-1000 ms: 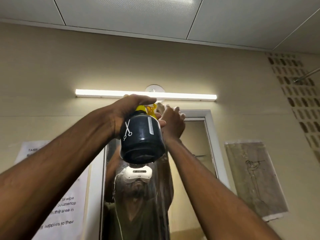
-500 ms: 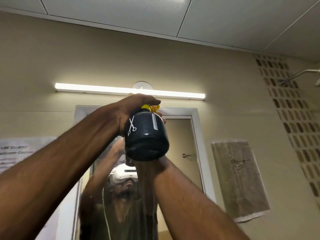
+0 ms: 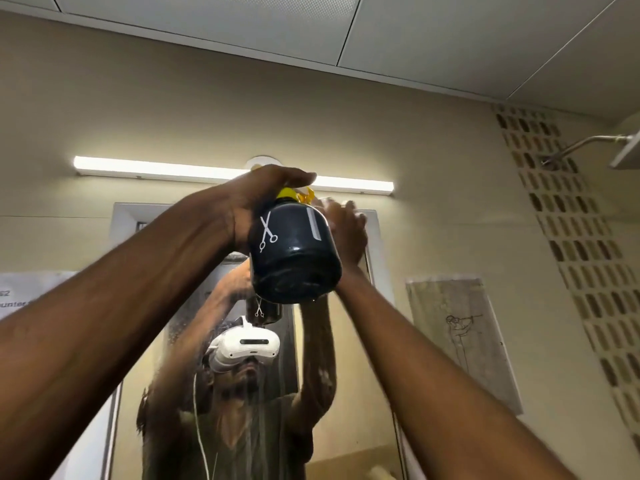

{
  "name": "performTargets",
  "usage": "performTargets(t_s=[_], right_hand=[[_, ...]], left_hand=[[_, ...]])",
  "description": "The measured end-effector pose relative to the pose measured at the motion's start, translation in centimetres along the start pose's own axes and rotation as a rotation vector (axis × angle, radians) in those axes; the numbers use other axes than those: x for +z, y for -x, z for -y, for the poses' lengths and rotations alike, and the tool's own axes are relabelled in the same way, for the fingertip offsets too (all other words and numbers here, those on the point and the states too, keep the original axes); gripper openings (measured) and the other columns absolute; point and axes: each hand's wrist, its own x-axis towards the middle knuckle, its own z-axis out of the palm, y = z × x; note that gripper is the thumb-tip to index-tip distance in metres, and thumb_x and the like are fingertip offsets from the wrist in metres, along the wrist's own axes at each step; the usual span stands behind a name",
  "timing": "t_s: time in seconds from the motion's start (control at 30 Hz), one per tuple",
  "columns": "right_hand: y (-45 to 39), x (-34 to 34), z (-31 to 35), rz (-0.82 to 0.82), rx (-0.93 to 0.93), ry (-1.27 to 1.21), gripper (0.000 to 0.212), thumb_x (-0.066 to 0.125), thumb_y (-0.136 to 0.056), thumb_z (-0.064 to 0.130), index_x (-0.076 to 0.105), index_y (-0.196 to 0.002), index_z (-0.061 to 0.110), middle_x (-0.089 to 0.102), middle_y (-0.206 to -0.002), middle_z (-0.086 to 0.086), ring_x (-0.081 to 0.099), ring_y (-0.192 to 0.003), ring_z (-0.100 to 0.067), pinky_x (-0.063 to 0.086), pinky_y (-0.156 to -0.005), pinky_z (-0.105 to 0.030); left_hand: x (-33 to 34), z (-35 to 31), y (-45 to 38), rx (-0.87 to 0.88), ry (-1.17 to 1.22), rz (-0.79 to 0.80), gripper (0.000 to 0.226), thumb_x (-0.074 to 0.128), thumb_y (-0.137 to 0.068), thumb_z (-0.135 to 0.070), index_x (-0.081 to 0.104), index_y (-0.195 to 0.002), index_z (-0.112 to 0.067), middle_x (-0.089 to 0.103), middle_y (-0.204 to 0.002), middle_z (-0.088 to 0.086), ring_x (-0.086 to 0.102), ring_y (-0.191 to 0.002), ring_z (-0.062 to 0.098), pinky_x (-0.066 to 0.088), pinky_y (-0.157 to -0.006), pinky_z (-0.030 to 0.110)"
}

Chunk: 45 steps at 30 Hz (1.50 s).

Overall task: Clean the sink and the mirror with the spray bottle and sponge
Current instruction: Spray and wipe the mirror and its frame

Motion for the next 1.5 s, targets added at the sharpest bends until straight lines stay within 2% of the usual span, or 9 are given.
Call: performTargets(t_s=[0.23,0.4,0.53,0.73,0.87,1.1,1.27,1.33,1.5], right_hand=[[-1.7,-1.8,-3.4,-0.073,0.015,0.076,0.038,0.056,-0.092,0.034,0.057,-0.126,0.016,0.057,-0.120,-0.014,0.052,-0.111,-0.036,0.046,-0.086,-0.042],[-2.4,-2.8,-5.1,0.021,-0.259,0.220,0.041,0.056,-0.093,0.038,0.054,-0.131,0.023,0.056,-0.123,-0.011,0.052,-0.111,-0.033,0.046,-0.083,-0.038],[-3.6,-3.4,-5.2,0.042,-0.248,0.220,0.036,0.059,-0.090,0.035,0.058,-0.124,0.024,0.057,-0.118,-0.011,0.053,-0.109,-0.033,0.046,-0.084,-0.035],[-3.2,-5.8,-8.9,0.150,-0.372,0.303,0.040,0.055,-0.093,0.030,0.054,-0.132,0.020,0.054,-0.122,-0.012,0.050,-0.109,-0.034,0.043,-0.085,-0.036],[-0.6,-6.5,-11.5,0.159,-0.521,0.398,0.038,0.057,-0.091,0.028,0.056,-0.128,0.019,0.056,-0.112,-0.013,0.051,-0.100,-0.033,0.043,-0.074,-0.036],[-4.1,-5.2,-8.9,0.094,-0.373,0.290,0.040,0.057,-0.091,0.029,0.056,-0.130,0.021,0.053,-0.126,-0.012,0.047,-0.114,-0.034,0.043,-0.087,-0.040],[0.0,-5.7,-12.4,0.072,-0.471,0.297,0.032,0.061,-0.090,0.027,0.063,-0.119,0.015,0.060,-0.106,-0.014,0.053,-0.093,-0.031,0.037,-0.070,-0.031],[0.1,-5.3,-13.5,0.005,-0.350,0.247,0.028,0.062,-0.090,0.023,0.064,-0.115,0.011,0.062,-0.104,-0.016,0.055,-0.091,-0.033,0.039,-0.073,-0.032],[-1.1,-3.0,-11.1,-0.130,-0.051,0.158,0.036,0.055,-0.091,0.026,0.061,-0.123,0.012,0.058,-0.111,-0.021,0.053,-0.098,-0.041,0.046,-0.080,-0.042]], left_hand=[[-0.5,1.0,-0.9,-0.006,0.004,-0.011,0.049,0.066,-0.082,-0.035,0.053,-0.120,-0.007,0.070,-0.095,0.009,0.064,-0.108,0.024,0.053,-0.081,0.037],[1.1,2.5,-2.1,-0.003,-0.031,0.001,0.028,0.062,-0.086,-0.030,0.057,-0.095,-0.005,0.065,-0.070,0.008,0.061,-0.090,0.026,0.048,-0.096,0.039],[1.9,3.3,-3.2,0.036,-0.075,0.015,0.028,0.059,-0.088,-0.031,0.055,-0.104,-0.008,0.061,-0.068,0.006,0.058,-0.092,0.026,0.043,-0.104,0.043],[1.9,4.8,-4.1,-0.043,-0.122,0.113,0.034,0.056,-0.087,-0.041,0.058,-0.082,-0.008,0.060,-0.092,0.011,0.054,-0.092,0.027,0.046,-0.075,0.032],[3.0,5.9,-4.9,-0.022,-0.116,0.153,0.034,0.055,-0.089,-0.042,0.059,-0.079,-0.010,0.063,-0.077,0.009,0.058,-0.074,0.023,0.047,-0.069,0.028],[5.0,6.9,-6.9,0.023,-0.017,0.132,0.023,0.053,-0.089,-0.030,0.053,-0.081,-0.008,0.054,-0.069,0.007,0.057,-0.051,0.017,0.048,-0.057,0.024],[5.5,8.6,-6.3,0.024,-0.023,0.202,0.027,0.054,-0.092,-0.032,0.059,-0.082,-0.008,0.057,-0.077,0.010,0.060,-0.056,0.018,0.049,-0.061,0.027],[5.3,8.8,-6.0,0.005,-0.029,0.202,0.027,0.055,-0.091,-0.035,0.053,-0.095,-0.008,0.058,-0.084,0.010,0.062,-0.056,0.018,0.049,-0.062,0.027],[1.5,7.6,-4.3,-0.018,-0.063,0.133,0.029,0.055,-0.090,-0.037,0.055,-0.085,-0.009,0.063,-0.077,0.010,0.060,-0.065,0.020,0.050,-0.061,0.024]])
